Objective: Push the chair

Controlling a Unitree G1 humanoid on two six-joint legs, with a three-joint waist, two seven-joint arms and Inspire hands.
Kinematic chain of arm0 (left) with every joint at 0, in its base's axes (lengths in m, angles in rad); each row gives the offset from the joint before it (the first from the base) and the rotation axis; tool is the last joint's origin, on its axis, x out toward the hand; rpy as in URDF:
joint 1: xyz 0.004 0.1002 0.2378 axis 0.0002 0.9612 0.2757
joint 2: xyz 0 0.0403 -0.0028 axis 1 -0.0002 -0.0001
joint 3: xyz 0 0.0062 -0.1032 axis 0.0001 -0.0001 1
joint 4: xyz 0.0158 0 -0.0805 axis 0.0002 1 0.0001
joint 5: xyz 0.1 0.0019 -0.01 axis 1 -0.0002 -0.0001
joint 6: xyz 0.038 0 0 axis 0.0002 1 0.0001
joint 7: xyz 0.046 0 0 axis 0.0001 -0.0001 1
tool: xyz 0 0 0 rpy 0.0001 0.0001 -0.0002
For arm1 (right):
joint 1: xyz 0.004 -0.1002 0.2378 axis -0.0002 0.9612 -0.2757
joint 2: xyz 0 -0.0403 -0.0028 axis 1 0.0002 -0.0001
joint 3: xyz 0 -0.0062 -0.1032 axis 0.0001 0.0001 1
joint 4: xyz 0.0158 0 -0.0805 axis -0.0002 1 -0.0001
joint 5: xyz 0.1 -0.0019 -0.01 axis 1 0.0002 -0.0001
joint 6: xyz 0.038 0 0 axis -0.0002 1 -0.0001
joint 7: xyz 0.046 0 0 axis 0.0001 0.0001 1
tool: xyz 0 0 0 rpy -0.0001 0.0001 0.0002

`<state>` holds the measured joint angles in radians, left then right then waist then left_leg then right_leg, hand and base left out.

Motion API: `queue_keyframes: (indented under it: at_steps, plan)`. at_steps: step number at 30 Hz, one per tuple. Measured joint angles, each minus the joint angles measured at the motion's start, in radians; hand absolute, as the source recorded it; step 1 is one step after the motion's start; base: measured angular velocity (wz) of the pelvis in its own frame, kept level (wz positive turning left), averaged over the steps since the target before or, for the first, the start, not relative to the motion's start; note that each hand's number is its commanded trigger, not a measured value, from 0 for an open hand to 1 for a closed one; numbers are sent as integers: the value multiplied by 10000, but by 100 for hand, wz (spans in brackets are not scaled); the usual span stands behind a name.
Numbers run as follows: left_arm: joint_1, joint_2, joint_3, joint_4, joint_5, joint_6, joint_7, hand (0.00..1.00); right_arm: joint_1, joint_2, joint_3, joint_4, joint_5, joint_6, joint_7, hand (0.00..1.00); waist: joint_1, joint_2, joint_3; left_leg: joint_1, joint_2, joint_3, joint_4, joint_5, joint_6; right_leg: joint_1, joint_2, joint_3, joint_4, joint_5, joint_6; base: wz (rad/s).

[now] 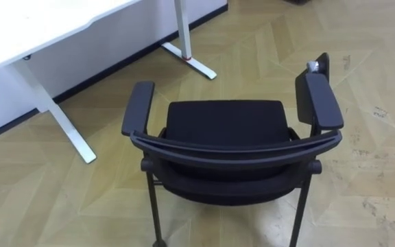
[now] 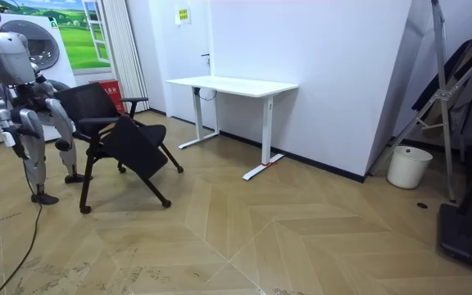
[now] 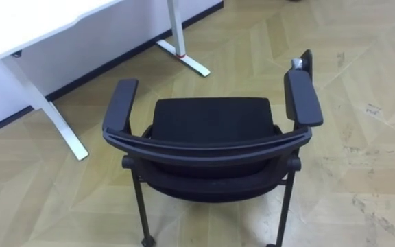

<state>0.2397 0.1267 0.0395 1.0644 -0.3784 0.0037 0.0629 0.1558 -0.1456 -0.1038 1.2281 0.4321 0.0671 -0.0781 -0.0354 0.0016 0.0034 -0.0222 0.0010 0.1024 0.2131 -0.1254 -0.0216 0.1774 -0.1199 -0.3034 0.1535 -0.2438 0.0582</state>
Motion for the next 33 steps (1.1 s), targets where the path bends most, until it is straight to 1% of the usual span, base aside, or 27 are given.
queue_keyframes:
  at_steps: [3,6,8,12,15,17,19,21,22,25,26,27,28,29,30,31,32,33]
  plan:
    - [-53,-1,66,180,-10,27,83,0,15,56,-2,46,3,12,-52,0,-26,-23,5,5,0,3,0,0,0,-1,-2,17,3,0,0,0]
    - [-44,-31,249,182,-11,48,219,0,-16,144,4,81,26,5,-80,0,23,-59,5,8,1,4,7,0,0,-2,-4,24,-9,-1,1,0]
    - [-27,-89,383,166,-11,98,476,0,-44,152,9,165,42,4,-84,0,116,-71,10,6,2,7,7,0,0,-10,-3,73,-17,-4,4,0]
    - [57,-221,667,150,-11,117,880,0,-52,160,18,163,9,2,-72,0,157,-87,6,-1,6,7,7,-2,-1,-24,-3,38,-20,-17,8,0]
    - [104,-242,1188,-15,42,191,1151,0,-43,159,-11,151,0,5,-85,0,169,-97,5,-29,7,7,74,-13,-2,-21,-3,24,-15,-18,4,0]
    - [126,-235,1806,-412,211,200,1578,0,-41,154,-79,102,1,7,-118,0,200,-96,2,-32,6,7,87,-25,6,-12,-4,12,2,-18,3,0]
    - [114,-205,2082,-561,290,182,1905,0,-63,155,-82,101,0,7,-113,0,200,-80,-2,-21,3,4,91,-32,12,30,-4,-1,12,-16,5,2]
    - [133,-189,2200,-756,636,179,2152,0,-91,155,-84,108,-22,8,-82,0,173,-21,26,14,-5,-22,95,-37,17,115,2,1,6,-7,10,5]
    - [102,-190,2230,-905,855,172,2324,0,-88,153,-105,118,-65,5,-55,0,155,-29,14,51,-9,-43,93,-42,11,143,9,10,7,-7,10,0]
    - [-101,-189,2353,-956,1672,153,2832,0,-155,112,-567,175,-471,-3,-33,0,132,58,27,23,0,-84,126,-52,2,126,27,-4,27,-3,4,2]
    - [-176,-189,2355,-1131,1972,155,3069,0,-166,70,-726,163,-539,-2,-41,0,134,86,-10,-13,-2,-108,162,-58,10,120,28,-27,27,-3,3,6]
    - [-207,-179,2355,-1240,2069,152,3191,0,-171,43,-781,165,-543,-1,-50,0,137,141,-13,-15,-2,-114,162,-63,10,122,30,-27,19,-3,3,4]
    - [-297,-106,2367,-1377,2188,136,3370,0,-176,-29,-783,152,-543,-1,-41,0,138,144,-8,-7,-3,-115,162,-65,11,135,32,-19,19,-3,3,0]
    - [-365,-11,2424,-1608,2267,137,3520,0,-174,-89,-842,118,-550,-1,-29,0,129,244,-50,2,-3,-115,164,-67,9,144,40,-2,18,-2,1,0]
    - [-421,24,2504,-1725,2394,136,3617,0,-168,-116,-916,111,-581,-1,-23,0,114,200,-50,15,-2,-113,158,-68,8,147,41,0,17,0,-2,0]
    - [-601,121,2618,-1833,2676,125,3859,0,-170,-176,-1069,111,-717,-2,-5,0,105,259,-54,37,0,-112,150,-68,7,160,42,12,27,4,-8,0]
    - [-799,264,2620,-1833,2930,124,4077,0,-167,-239,-1175,115,-784,-3,16,0,94,272,-54,62,-1,-107,125,-68,7,175,42,28,34,11,-16,0]
    - [-879,331,2626,-1833,3068,122,4147,0,-167,-263,-1180,115,-834,-5,27,0,83,361,-39,69,0,-106,112,-68,7,175,43,42,39,12,-19,0]
